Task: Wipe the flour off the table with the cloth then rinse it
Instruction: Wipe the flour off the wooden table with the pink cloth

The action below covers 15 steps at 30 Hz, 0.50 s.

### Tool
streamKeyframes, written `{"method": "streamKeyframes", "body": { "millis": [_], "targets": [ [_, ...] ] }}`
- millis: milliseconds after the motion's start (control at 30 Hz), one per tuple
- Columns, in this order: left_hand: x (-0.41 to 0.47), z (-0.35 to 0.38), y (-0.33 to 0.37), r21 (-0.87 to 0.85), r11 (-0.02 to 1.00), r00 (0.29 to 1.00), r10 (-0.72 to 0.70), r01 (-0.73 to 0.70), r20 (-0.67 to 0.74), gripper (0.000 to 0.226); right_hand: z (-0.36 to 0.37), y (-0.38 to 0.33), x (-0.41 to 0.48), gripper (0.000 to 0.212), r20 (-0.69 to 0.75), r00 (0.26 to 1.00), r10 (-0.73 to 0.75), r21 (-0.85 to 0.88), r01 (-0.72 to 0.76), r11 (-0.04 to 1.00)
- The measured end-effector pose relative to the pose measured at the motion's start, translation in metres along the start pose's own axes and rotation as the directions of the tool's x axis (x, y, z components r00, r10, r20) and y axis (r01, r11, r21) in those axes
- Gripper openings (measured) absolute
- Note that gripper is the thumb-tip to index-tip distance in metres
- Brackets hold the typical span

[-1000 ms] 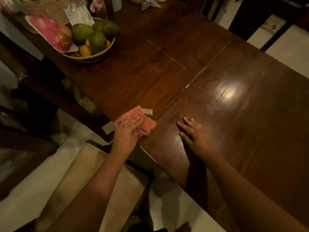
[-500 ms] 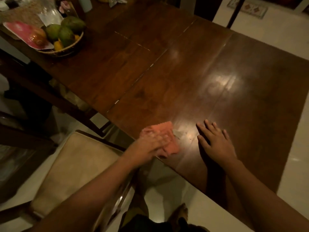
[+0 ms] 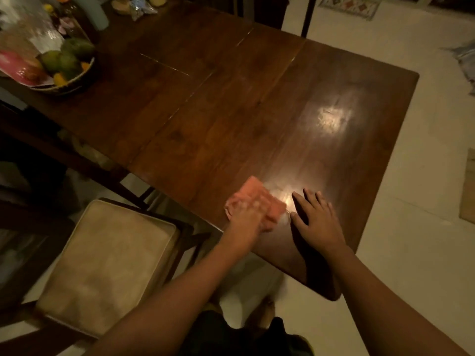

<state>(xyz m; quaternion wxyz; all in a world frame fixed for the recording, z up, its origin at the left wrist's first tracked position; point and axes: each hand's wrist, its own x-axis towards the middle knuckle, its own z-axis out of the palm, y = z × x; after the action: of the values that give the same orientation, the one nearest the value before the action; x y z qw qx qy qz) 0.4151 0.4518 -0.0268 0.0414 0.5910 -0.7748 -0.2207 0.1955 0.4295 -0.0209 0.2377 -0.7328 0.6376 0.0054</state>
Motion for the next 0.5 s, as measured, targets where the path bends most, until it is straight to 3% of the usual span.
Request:
{"method": "streamKeyframes", "body": {
  "millis": [67,133,267,367,433,500],
  "targets": [
    [-0.018,0.006,0.007,0.042,0.986,0.98,0.155,-0.162,0.126,0.063,-0.003,0.011,-0.008,0.059,-0.001,1.0,0.031,0.005,-0.031,1.0],
    [-0.02,0.0,-0.006,-0.053,0.979,0.967,0.205,-0.199,0.154,0.062,-0.006,0.019,-0.012,0.059,-0.003,0.998,0.057,0.006,-0.057,0.998],
    [0.015,-0.024,-0.027,-0.182,0.979,0.996,-0.084,0.09,0.043,0.06,-0.012,0.026,-0.013,0.056,-0.008,0.997,0.077,0.027,-0.077,0.997],
    [0.044,-0.017,-0.013,-0.156,0.972,0.984,-0.181,0.177,-0.009,0.061,-0.015,0.025,-0.013,0.054,-0.031,0.995,0.093,0.07,-0.091,0.993],
    [0.046,-0.008,0.01,-0.138,0.985,0.993,-0.097,0.106,0.071,0.062,-0.017,0.024,-0.011,0.05,-0.049,0.993,0.111,0.13,-0.104,0.986],
    [0.035,-0.006,0.034,-0.01,0.994,0.965,0.104,-0.105,0.243,0.062,-0.022,0.024,-0.008,0.043,-0.077,0.988,0.137,0.242,-0.115,0.963]
  ]
}}
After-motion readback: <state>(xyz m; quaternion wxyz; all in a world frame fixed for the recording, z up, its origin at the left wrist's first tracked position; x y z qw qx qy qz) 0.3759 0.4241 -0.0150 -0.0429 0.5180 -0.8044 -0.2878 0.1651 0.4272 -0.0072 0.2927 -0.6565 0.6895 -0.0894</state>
